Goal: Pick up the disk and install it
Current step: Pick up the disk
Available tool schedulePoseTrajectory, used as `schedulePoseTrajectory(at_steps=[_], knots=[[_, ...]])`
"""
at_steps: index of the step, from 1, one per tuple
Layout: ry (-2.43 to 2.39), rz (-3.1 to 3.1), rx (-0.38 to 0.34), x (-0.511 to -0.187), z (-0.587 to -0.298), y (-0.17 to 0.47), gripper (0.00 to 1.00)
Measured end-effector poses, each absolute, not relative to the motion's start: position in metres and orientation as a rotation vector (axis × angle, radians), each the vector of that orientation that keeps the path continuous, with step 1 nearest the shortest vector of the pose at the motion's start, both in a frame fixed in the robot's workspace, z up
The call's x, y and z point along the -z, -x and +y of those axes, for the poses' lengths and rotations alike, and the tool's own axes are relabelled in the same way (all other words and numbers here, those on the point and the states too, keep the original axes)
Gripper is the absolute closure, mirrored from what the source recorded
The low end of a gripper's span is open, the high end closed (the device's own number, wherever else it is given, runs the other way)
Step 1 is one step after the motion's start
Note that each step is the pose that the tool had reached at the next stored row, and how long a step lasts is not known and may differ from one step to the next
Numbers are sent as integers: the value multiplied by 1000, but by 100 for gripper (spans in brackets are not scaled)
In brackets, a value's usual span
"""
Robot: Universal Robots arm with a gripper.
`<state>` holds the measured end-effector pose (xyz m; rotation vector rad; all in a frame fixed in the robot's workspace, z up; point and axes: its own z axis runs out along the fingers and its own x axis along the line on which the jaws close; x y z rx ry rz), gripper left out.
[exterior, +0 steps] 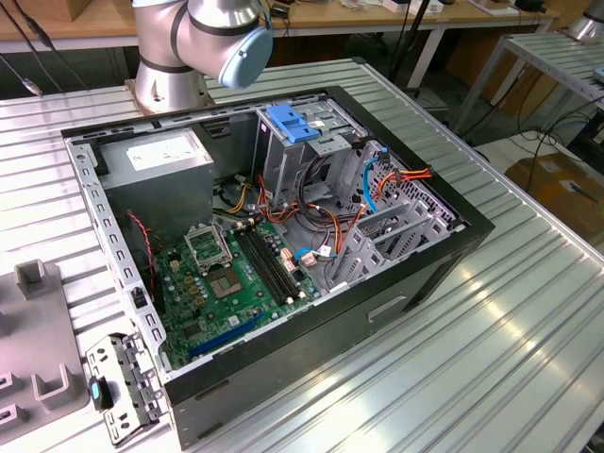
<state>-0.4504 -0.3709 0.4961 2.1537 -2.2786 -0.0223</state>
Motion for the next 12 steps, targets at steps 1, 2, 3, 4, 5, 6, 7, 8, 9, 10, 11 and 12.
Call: schedulePoseTrajectory(at_steps=[1, 2, 3, 4, 5, 6, 7, 8, 9, 10, 11, 12], knots=[[-2154, -2279, 22, -496, -371, 450, 63], [-2154, -2279, 22, -496, -371, 450, 63], [-2154, -2279, 22, -496, -371, 450, 63], [-2154, -2279, 22, -496, -371, 450, 63], [-2154, -2279, 22, -496, -371, 450, 63], [-2154, -2279, 22, -496, -371, 450, 63], [-2154, -2279, 22, -496, -371, 450, 63], [-2154, -2279, 22, -496, -371, 450, 63], [-2154, -2279, 22, -496, -371, 450, 63], [-2154, -2279, 22, -496, -371, 446, 63], [-2154, -2279, 22, -496, -371, 442, 63], [-2154, -2279, 22, -496, -371, 442, 63]])
